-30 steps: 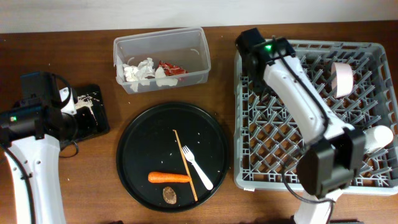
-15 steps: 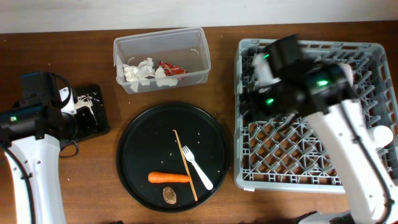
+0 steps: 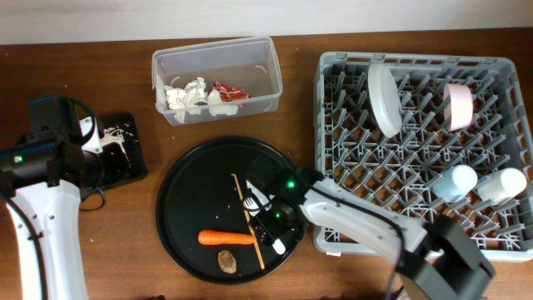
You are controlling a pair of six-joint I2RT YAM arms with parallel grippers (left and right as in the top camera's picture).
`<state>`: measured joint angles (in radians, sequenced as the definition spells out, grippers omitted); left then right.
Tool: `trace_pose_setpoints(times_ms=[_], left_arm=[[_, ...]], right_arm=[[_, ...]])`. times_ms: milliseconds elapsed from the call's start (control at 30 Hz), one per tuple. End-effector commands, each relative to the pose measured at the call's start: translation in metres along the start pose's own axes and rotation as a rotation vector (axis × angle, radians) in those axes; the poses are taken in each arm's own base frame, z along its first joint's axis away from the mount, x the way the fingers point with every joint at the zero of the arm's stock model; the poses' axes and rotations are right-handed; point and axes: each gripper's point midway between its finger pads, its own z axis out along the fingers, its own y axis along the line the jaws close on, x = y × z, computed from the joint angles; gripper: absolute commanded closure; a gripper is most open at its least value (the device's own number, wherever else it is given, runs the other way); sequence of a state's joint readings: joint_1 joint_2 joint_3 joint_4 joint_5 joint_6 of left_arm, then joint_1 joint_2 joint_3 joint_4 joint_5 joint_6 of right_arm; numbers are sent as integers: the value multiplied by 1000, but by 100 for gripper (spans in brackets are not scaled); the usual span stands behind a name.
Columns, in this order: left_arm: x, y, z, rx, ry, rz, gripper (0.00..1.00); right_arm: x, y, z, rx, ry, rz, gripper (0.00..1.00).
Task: Sort waste into correct bins and load items into the dishwasher rack
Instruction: 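Move the right gripper to the white fork and grasp it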
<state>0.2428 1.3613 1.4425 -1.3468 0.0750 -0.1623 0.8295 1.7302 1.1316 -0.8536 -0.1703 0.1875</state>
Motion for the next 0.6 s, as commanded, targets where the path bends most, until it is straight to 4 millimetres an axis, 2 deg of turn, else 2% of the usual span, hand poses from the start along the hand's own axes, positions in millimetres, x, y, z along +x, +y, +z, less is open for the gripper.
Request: trace_pose_setpoints(times_ms=[0, 100, 300, 467, 567], left_arm=[[1, 0, -1, 7, -3, -12, 1], [1, 0, -1, 7, -3, -12, 1], [1, 0, -1, 6, -2, -13, 1], [2, 0, -1, 6, 1, -13, 1], [2, 0, -1, 6, 1, -13, 1]], right_arm=[[1, -8, 20, 44, 31, 18, 19], [-15, -17, 29, 98, -23, 34, 25], [-21, -19, 33, 104, -44, 32, 29], [-20, -19, 33, 105, -38, 32, 28], [-8, -28, 33, 152, 9, 33, 28]])
